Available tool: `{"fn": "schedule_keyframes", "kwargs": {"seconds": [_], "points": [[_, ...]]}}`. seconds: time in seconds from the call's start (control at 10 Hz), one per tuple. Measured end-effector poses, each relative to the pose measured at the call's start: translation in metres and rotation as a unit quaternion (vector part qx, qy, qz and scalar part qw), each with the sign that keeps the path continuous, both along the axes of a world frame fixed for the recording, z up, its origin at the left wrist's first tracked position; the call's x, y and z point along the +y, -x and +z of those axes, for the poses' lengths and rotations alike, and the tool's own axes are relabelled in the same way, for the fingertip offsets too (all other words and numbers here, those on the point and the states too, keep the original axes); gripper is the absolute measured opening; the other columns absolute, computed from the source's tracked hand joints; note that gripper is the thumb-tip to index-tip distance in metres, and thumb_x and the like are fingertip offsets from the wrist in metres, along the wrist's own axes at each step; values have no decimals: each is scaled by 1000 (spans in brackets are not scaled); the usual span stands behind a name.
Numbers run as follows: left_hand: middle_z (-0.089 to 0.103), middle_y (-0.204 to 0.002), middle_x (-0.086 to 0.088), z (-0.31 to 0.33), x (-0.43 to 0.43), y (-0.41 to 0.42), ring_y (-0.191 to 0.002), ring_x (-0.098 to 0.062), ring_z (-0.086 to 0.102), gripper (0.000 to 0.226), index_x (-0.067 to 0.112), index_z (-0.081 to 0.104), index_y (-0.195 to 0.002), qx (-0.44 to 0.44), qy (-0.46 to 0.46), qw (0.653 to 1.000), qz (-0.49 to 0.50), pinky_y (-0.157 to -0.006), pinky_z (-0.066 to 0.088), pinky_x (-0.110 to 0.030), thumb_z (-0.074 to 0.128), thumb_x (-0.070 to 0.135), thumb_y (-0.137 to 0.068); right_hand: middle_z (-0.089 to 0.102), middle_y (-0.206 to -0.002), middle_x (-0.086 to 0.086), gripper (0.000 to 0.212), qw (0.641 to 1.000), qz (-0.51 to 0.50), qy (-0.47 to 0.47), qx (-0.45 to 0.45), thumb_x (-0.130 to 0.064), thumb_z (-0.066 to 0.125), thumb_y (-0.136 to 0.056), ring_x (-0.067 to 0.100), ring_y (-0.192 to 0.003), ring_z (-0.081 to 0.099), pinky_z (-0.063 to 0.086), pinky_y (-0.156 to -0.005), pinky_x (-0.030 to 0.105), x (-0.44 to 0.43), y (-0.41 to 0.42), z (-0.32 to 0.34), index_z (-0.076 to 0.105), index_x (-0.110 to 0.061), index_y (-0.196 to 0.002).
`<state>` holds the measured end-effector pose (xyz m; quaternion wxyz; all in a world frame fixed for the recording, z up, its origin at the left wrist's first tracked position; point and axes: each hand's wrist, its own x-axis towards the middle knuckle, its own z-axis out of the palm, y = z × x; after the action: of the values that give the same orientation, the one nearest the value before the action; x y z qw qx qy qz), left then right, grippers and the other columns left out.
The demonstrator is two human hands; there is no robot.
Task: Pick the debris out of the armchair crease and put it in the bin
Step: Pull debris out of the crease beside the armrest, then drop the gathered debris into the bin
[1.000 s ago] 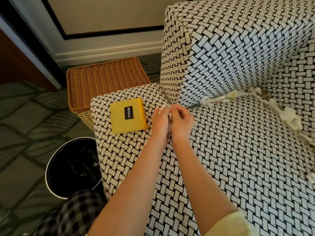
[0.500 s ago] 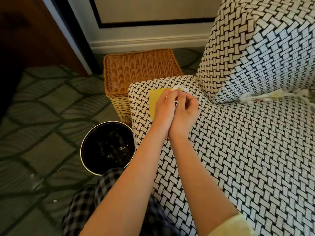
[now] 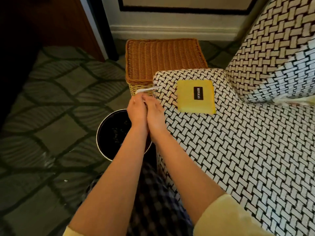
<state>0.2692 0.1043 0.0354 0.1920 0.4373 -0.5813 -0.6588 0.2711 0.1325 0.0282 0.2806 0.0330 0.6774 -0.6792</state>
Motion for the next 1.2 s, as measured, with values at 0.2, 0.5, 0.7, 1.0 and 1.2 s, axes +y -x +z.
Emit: {"fn": "schedule_keyframes", "kwargs": {"seconds": [0.2, 0.5, 0.7, 1.0, 1.2], "points": [[54, -71, -2, -51, -38, -23, -72, -22, 57, 23, 2, 62, -96, -73, -174, 977, 104, -62, 45, -29, 46, 17, -90, 59, -72, 1, 20, 948, -52, 116, -290, -11, 45, -92, 11, -69, 57, 45, -59, 19, -20, -8, -32, 64, -11, -88], [62, -106, -20, -102, -67, -39, -89, -31, 59, 38, 0, 58, -115, -157, -227, 952, 134, -76, 44, -35, 42, 26, -92, 57, -117, 18, 41, 938, 5, -15, -347, -15, 30, -96, 23, -80, 54, 42, -89, 37, -21, -13, -48, 45, 2, -130], [61, -104, -13, -100, -68, -38, -93, -30, 58, 40, 9, 55, -114, -154, -290, 939, 99, -84, 46, -36, 39, 37, -90, 57, -111, 13, 29, 929, 6, -2, -369, -15, 30, -97, 24, -98, 57, 44, -84, 31, -17, -15, -52, 54, -4, -109], [56, -121, -14, -79, -60, -35, -105, -29, 56, 45, 8, 47, -132, -137, -242, 950, 142, -90, 48, -36, 37, 27, -92, 33, -146, 21, 41, 937, 4, 8, -349, -11, 30, -98, 30, -137, 29, 27, -109, 38, -8, -7, -34, 37, 6, -134], [65, -82, -1, -12, -33, 5, -68, -10, 57, 22, 9, 66, -101, -8, -168, 980, 111, -66, 47, -20, 47, 9, -91, 60, -100, 19, 27, 945, 25, 143, -294, -1, 34, -94, 26, -102, 58, 36, -105, 38, 13, 16, 16, 56, 3, -110]]}}
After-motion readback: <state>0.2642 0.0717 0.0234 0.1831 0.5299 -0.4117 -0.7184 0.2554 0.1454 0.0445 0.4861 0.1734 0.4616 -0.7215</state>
